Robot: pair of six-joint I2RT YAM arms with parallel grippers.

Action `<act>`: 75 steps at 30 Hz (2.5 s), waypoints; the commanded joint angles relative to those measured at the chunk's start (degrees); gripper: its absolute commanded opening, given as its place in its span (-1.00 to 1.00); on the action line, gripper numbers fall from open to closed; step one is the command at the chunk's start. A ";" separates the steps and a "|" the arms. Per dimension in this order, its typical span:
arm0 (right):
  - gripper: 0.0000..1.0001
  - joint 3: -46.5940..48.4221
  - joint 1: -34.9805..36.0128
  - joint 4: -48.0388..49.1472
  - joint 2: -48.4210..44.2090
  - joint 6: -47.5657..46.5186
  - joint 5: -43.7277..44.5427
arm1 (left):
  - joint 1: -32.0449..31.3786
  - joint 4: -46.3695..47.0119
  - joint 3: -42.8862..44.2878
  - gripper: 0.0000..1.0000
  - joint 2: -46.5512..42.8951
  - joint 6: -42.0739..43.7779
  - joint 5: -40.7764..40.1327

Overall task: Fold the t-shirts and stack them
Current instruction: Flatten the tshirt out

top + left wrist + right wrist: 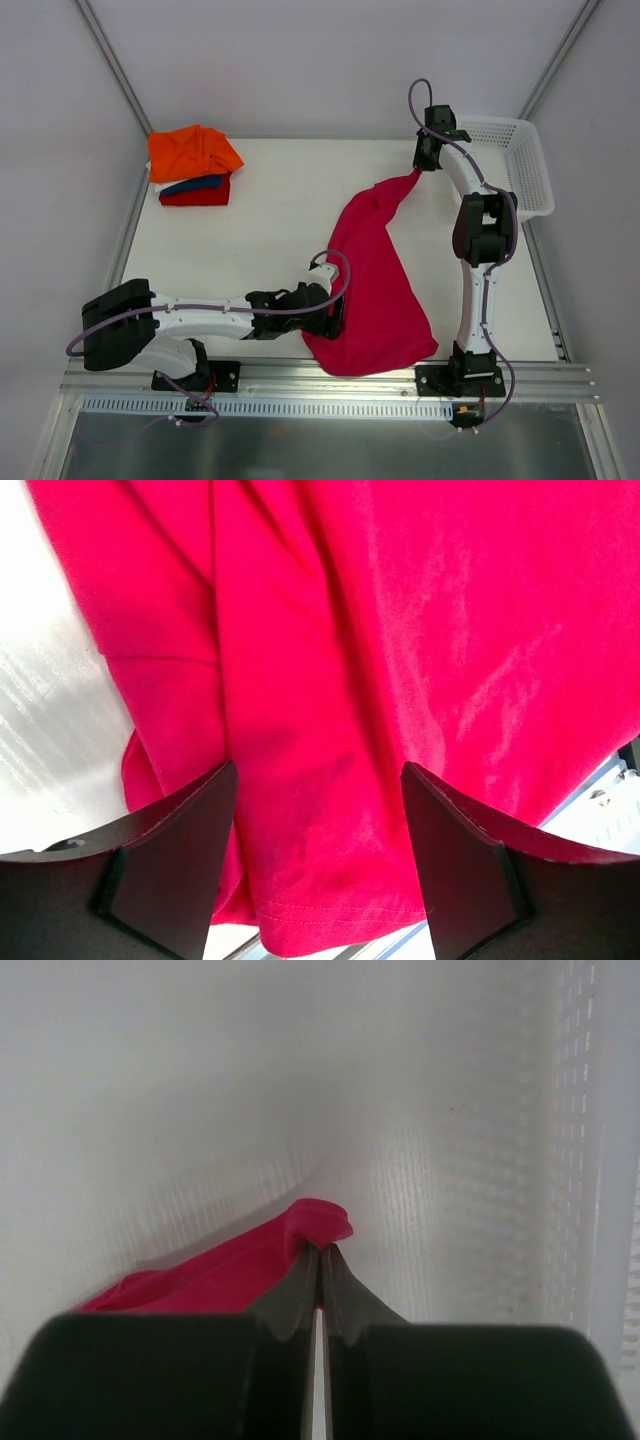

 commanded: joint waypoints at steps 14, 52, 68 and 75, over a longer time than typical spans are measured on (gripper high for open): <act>-0.99 -0.54 -0.17 0.37 -3.15 0.55 -1.44 | -0.30 -1.29 -0.62 0.35 -1.07 -1.25 -3.05; -0.99 -4.76 -0.26 3.53 -9.73 1.60 0.49 | 18.32 -35.04 21.35 -1.00 -23.57 21.15 -36.35; -0.99 -1.60 0.61 3.09 -35.92 -0.94 2.16 | 25.28 -36.54 34.45 -1.00 -31.92 36.98 -45.05; -0.99 -1.42 3.52 4.23 -52.08 -4.72 3.66 | 25.28 -36.36 43.76 -1.00 -33.68 43.74 -46.64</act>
